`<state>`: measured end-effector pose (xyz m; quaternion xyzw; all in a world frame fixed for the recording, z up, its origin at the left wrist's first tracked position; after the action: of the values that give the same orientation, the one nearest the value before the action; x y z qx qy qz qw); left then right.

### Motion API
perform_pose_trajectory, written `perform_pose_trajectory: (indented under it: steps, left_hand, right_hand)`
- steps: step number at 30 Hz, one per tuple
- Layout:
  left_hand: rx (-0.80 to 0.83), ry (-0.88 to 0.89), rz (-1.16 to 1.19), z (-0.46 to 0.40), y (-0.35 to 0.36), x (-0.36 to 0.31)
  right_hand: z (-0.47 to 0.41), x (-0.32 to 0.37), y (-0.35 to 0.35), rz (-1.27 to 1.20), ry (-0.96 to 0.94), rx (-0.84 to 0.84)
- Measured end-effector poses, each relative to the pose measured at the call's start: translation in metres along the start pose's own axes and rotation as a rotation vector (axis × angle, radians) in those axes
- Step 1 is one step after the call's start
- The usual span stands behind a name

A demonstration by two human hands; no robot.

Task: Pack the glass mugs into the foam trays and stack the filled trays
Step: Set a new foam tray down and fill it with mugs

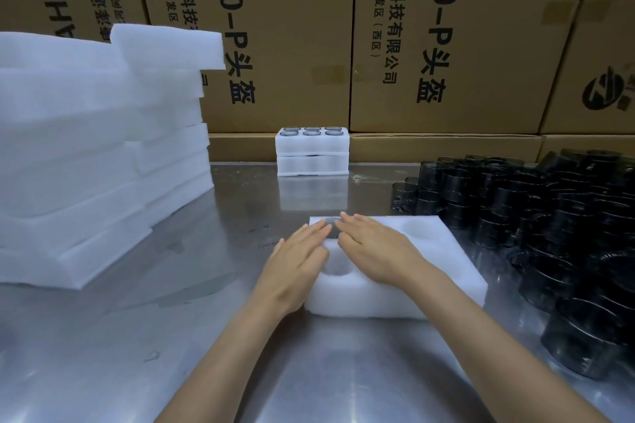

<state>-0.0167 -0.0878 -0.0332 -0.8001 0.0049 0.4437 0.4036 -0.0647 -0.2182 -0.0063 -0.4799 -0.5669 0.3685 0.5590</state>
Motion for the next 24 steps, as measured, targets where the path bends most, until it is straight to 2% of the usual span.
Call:
perform_pose_trajectory:
  steps: [3,6,8,10,13,17,21,24]
  left_hand:
    - [-0.027,0.012,0.101,0.002,0.000,-0.001]
    - [-0.090,0.060,0.248,0.005,-0.001,-0.006]
    - [-0.129,0.077,0.320,0.007,-0.003,-0.010]
    - [-0.148,0.078,0.354,0.006,-0.004,-0.012]
    - [-0.202,0.164,0.257,0.006,-0.008,-0.018]
    - [-0.225,0.350,-0.021,0.013,-0.007,-0.031]
    - [-0.208,0.408,-0.192,0.017,-0.005,-0.039]
    - [-0.200,0.407,-0.222,0.018,-0.006,-0.041]
  right_hand:
    - [-0.001,-0.002,-0.006,-0.115,0.007,-0.114]
    - [-0.002,-0.018,-0.028,-0.299,0.071,-0.394]
    - [-0.002,-0.040,-0.047,-0.287,0.156,-0.552]
    - [-0.002,-0.068,-0.062,-0.216,0.292,-0.616]
    - [-0.003,-0.104,-0.076,-0.121,0.487,-0.599]
    - [-0.004,-0.131,-0.081,0.071,0.626,-0.465]
    - [-0.004,-0.140,-0.081,0.337,0.654,-0.400]
    - [-0.004,-0.143,-0.078,0.414,0.621,-0.365]
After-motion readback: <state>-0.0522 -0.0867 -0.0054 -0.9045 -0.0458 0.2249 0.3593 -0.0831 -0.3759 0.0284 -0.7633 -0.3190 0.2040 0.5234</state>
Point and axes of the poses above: each hand's wrist, its own z-axis away from the middle knuckle, its own y-axis out of the palm, x = y × z, the point moved 4 cm from there along -z, towards the middle knuckle, and after that the axes turned 2 degrees about x, right-handed, at the moved point
